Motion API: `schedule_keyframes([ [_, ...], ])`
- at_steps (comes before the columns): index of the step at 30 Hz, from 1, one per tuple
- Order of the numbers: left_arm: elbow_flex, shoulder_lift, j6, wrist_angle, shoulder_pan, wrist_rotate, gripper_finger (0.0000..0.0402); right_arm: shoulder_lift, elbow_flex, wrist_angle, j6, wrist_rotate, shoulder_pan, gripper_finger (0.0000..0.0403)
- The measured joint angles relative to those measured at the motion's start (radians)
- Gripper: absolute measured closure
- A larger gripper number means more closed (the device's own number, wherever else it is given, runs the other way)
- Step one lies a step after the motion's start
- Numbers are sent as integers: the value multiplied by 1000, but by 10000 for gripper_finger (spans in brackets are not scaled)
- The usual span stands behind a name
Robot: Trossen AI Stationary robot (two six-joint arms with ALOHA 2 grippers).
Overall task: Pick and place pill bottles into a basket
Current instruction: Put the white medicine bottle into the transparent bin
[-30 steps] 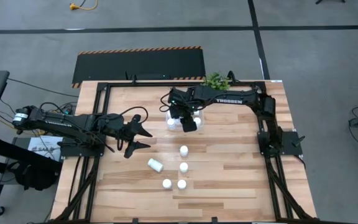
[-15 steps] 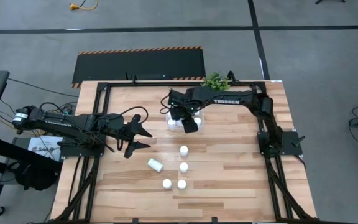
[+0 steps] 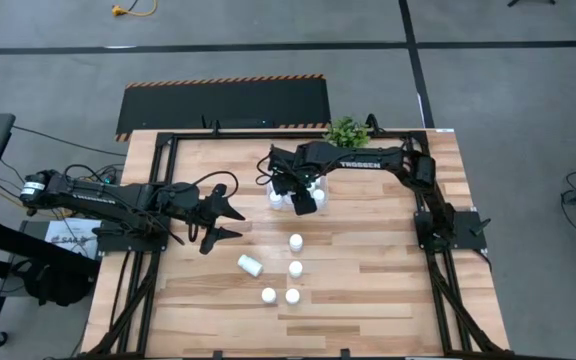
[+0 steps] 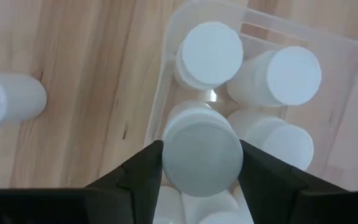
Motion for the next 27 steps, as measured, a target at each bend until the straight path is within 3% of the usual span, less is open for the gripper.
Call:
schedule_keyframes([
  [27, 0, 0, 0, -1, 0, 0, 184, 0, 0, 10, -39, 0, 0, 224],
])
